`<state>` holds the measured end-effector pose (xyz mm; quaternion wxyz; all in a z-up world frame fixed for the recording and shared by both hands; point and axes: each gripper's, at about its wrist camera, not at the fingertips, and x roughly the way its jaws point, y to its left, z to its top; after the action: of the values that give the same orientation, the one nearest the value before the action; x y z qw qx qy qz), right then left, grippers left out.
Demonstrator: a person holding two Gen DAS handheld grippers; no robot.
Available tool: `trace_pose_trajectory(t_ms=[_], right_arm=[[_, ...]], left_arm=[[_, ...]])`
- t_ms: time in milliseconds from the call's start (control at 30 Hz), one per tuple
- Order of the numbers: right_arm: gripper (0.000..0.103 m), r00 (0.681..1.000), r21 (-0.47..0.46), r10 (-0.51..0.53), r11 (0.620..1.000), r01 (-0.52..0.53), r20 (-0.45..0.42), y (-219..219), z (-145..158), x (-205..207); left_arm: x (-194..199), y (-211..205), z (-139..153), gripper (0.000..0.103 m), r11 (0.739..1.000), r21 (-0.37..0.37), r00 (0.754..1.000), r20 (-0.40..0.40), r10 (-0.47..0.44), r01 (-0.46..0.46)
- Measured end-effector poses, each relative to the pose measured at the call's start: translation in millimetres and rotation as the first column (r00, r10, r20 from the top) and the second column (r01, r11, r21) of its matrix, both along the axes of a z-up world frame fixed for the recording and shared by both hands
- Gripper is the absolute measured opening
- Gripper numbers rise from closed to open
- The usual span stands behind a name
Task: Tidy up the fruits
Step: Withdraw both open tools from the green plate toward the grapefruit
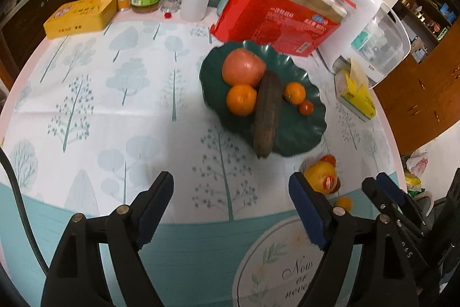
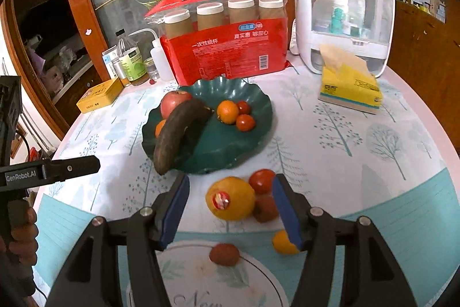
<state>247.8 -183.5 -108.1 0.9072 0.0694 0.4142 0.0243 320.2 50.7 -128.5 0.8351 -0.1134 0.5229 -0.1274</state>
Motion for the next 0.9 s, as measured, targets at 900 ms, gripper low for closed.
trace_pose_trajectory(t_ms=[900], right_arm=[[0.064,0.977,-0.006,0.206,0.978,-0.207,-0.061,-75,-29,-28]], left_arm=[[-34,-100,-14,0.085,0.996,0.058,0.992,-0.099,0.079,-0.073]])
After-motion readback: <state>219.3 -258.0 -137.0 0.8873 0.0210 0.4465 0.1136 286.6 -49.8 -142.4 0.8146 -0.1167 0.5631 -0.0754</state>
